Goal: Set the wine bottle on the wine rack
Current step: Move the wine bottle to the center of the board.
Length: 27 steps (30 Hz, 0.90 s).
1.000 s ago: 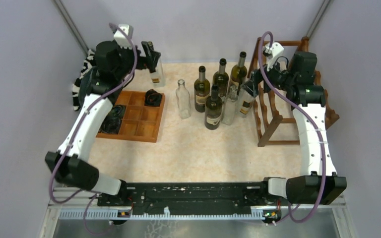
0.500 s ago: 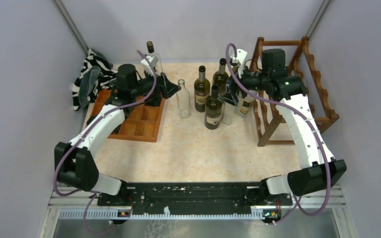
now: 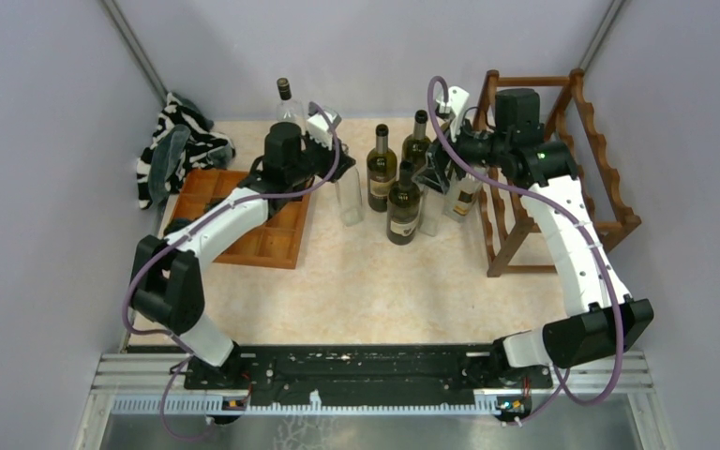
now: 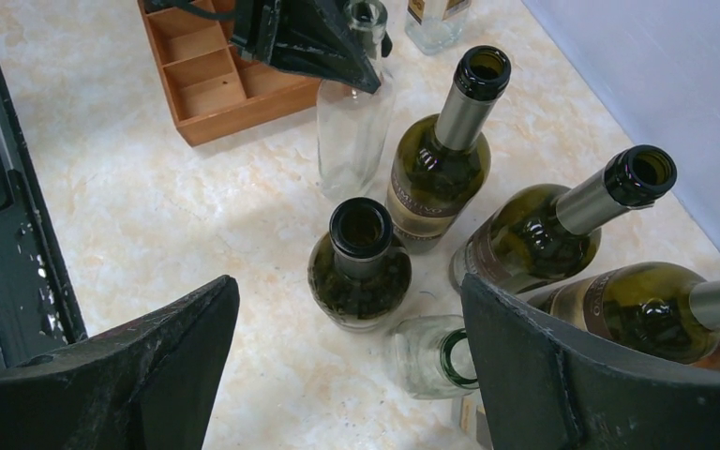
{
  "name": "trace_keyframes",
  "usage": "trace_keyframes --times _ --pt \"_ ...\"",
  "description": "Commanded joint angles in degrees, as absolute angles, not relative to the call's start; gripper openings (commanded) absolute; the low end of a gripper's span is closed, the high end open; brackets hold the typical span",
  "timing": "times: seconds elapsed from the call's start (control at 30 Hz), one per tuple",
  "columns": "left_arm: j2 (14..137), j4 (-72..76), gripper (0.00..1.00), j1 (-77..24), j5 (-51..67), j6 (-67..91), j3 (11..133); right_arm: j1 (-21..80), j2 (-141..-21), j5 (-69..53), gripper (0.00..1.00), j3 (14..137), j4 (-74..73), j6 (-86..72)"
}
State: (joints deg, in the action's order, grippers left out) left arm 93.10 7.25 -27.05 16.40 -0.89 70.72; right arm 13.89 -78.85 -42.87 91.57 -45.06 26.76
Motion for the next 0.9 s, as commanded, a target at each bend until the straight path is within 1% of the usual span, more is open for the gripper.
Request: trace_keyframes --times 0.0,0.07,0.1,0.17,0.27,0.43,0.6,0.77,0.87 --pt "93.04 9.77 0.14 -28.20 11.01 -5.91 72.85 14.15 -78.77 -43.07 0.87 93.27 -42.04 26.19" --pt "93.31 10.89 0.01 -28.13 10.43 -6.87 73.38 14.15 -78.79 -43.01 0.87 93.25 -42.01 26.24" --pt "93.45 11.60 0.00 -28.20 10.26 -7.31 73.77 14.19 -78.76 -43.06 0.87 93.25 -41.97 26.19" --pt "94.16 13.12 0.00 -28.20 9.32 -8.20 75.01 14.15 -78.62 -42.91 0.88 93.18 -41.78 25.98" --pt "96.85 16.08 0.00 -28.09 4.83 -8.71 78.71 14.13 -78.43 -42.80 0.88 93.16 -41.04 24.89" --pt "104.27 18.64 0.00 -26.22 0.93 -9.14 88.20 14.14 -77.50 -42.85 0.87 92.54 -40.06 23.37" --pt "113.45 17.64 0.00 -22.30 0.53 -6.45 99.26 14.14 -76.11 -42.10 0.88 91.49 -39.41 22.96" --pt "121.41 14.81 0.00 -21.29 -2.26 -7.57 109.93 14.15 -75.26 -40.98 0.88 90.44 -38.87 22.79" --pt "124.44 13.07 0.01 -21.03 -3.53 -7.72 113.72 14.12 -75.10 -40.59 0.88 89.90 -38.47 22.47"
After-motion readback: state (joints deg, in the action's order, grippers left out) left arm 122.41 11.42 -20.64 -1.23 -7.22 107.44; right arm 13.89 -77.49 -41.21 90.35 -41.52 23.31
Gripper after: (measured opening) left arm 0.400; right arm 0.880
